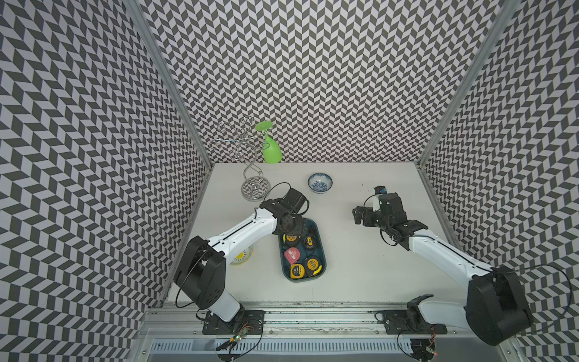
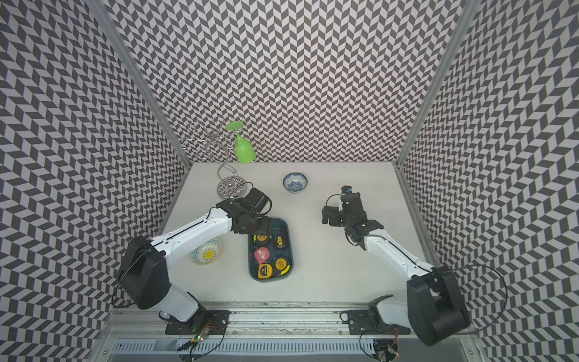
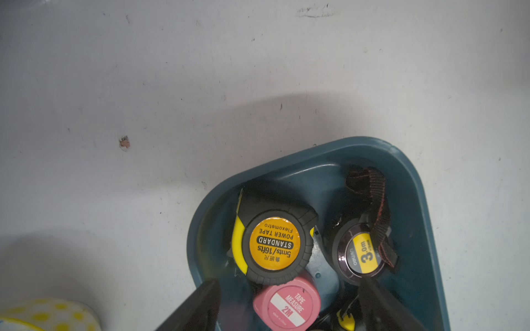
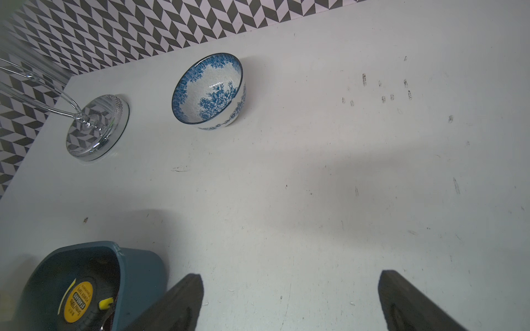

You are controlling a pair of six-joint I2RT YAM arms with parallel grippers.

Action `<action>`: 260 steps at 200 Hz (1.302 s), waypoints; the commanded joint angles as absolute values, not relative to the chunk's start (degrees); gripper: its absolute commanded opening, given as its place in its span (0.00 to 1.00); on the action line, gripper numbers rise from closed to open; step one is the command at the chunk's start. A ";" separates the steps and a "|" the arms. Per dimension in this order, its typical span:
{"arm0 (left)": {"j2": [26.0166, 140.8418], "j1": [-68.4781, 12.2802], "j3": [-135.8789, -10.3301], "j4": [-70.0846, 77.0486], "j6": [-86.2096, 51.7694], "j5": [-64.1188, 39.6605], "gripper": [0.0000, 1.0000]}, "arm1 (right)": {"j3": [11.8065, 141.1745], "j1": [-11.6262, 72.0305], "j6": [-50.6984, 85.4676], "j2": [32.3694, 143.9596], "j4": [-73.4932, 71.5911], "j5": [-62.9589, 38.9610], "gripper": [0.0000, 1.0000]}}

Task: Take the tape measure out of the storage box
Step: Pick up the tape measure from the storage box.

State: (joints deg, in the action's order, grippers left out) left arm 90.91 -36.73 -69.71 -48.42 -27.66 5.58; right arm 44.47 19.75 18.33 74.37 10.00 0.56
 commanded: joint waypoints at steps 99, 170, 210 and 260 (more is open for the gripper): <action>98.93 -37.00 -73.42 -52.04 -18.39 8.61 0.83 | 44.56 20.04 19.80 72.91 9.46 -0.12 0.99; 102.89 -36.87 -74.79 -52.31 -17.57 8.47 0.84 | 44.48 20.04 19.85 73.42 9.75 0.08 1.00; 104.35 -36.91 -74.55 -52.15 -17.26 7.83 0.84 | 44.25 20.04 19.79 73.81 9.73 0.01 1.00; 106.00 -36.74 -73.81 -51.91 -16.95 8.02 0.85 | 44.47 20.05 19.47 74.46 9.84 0.44 1.00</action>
